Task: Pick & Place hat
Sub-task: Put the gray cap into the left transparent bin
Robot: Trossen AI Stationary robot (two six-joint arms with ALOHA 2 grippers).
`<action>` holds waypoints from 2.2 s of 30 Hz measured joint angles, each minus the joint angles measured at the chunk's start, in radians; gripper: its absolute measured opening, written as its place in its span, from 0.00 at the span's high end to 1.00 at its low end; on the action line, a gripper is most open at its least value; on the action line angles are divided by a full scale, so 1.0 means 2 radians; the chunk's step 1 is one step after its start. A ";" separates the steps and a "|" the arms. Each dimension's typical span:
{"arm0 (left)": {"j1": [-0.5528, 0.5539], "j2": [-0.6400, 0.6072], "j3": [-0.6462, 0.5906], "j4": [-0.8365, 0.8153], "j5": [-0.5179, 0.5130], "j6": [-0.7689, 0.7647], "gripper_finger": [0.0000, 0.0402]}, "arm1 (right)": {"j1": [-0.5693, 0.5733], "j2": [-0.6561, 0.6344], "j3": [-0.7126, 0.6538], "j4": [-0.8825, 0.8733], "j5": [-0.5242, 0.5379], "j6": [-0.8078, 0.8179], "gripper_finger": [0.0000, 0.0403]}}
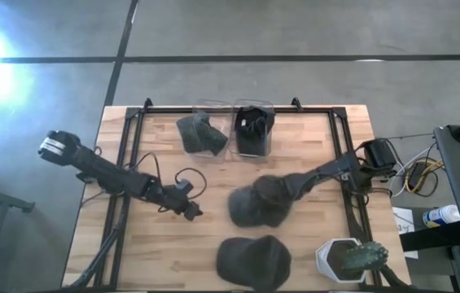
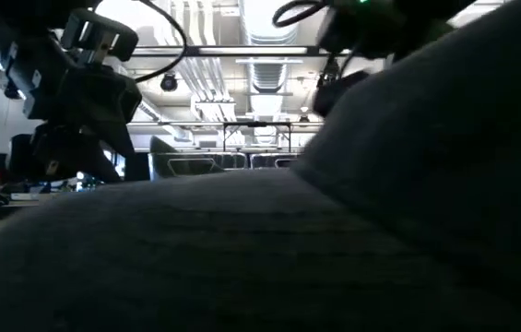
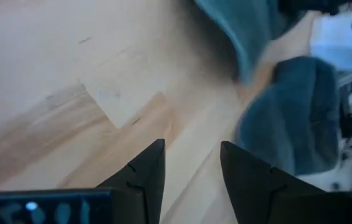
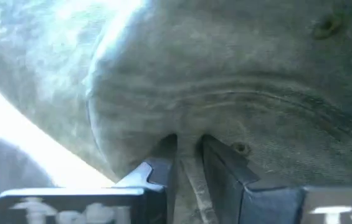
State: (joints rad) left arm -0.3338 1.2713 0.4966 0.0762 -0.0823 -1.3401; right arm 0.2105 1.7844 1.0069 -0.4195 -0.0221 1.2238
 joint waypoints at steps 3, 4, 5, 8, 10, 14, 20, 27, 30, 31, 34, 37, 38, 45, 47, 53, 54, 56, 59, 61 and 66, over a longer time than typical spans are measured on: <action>-0.005 0.000 -0.011 0.015 -0.035 -0.034 0.64 | -0.034 0.000 0.019 0.000 0.013 -0.032 0.83; -0.005 0.000 -0.012 0.015 -0.045 -0.041 0.64 | -0.045 0.000 0.024 0.003 0.013 -0.045 0.83; -0.005 0.000 -0.014 0.015 -0.055 -0.048 0.64 | -0.054 0.000 0.030 0.005 0.013 -0.056 0.83; -0.005 0.000 -0.014 0.015 -0.093 -0.066 0.64 | -0.077 0.000 0.047 0.005 0.009 -0.084 0.83; -0.004 0.000 -0.014 0.014 -0.122 -0.076 0.64 | -0.086 0.000 0.057 0.006 0.000 -0.094 0.83; -0.003 0.004 -0.015 0.006 -0.179 -0.093 0.64 | -0.090 0.000 0.064 0.004 -0.004 -0.101 0.83; 0.006 0.063 -0.015 0.071 -0.186 -0.114 0.63 | -0.084 0.001 0.043 0.002 -0.001 -0.085 0.83; 0.022 0.156 0.018 0.107 -0.188 -0.127 0.63 | -0.078 0.001 0.027 0.005 0.020 -0.083 0.83; 0.032 0.182 0.030 0.131 -0.188 -0.135 0.63 | -0.078 0.001 0.029 0.008 0.011 -0.095 0.83; 0.034 0.189 0.032 0.140 -0.188 -0.133 0.63 | -0.078 0.001 0.029 0.007 0.009 -0.096 0.83; 0.038 0.200 0.037 0.166 -0.196 -0.119 0.63 | -0.078 0.001 0.025 0.006 0.005 -0.096 0.83; 0.038 0.200 0.037 0.176 -0.214 -0.116 0.63 | -0.078 0.001 0.018 0.008 -0.003 -0.096 0.83; 0.038 0.198 0.037 0.178 -0.217 -0.116 0.63 | -0.078 0.001 0.015 0.007 -0.003 -0.093 0.83; 0.038 0.188 0.036 0.177 -0.231 -0.116 0.63 | -0.078 0.001 -0.002 0.006 -0.005 -0.088 0.83; 0.038 0.188 0.036 0.176 -0.228 -0.119 0.63 | -0.078 0.001 -0.003 0.007 -0.005 -0.088 0.83; 0.042 0.205 0.037 0.221 -0.223 -0.127 0.63 | -0.078 0.001 -0.001 0.018 -0.005 -0.089 0.83; 0.043 0.211 0.039 0.232 -0.220 -0.125 0.63 | -0.078 0.001 -0.001 0.022 -0.005 -0.088 0.83; 0.045 0.227 0.044 0.258 -0.215 -0.118 0.63 | -0.078 0.001 -0.001 0.030 -0.006 -0.088 0.83; 0.049 0.252 0.058 0.281 -0.209 -0.099 0.63 | -0.078 0.001 -0.001 0.036 -0.006 -0.088 0.83; 0.051 0.266 0.069 0.298 -0.198 -0.090 0.63 | -0.078 0.001 -0.001 0.034 -0.007 -0.088 0.83; 0.057 0.274 0.089 0.310 -0.167 -0.029 0.66 | -0.078 0.001 -0.001 0.036 -0.012 -0.089 0.83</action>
State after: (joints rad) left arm -0.2203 1.8201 0.6747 0.6959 -0.4155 -1.3976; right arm 0.0540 1.7866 1.0054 -0.3474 -0.0465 1.0463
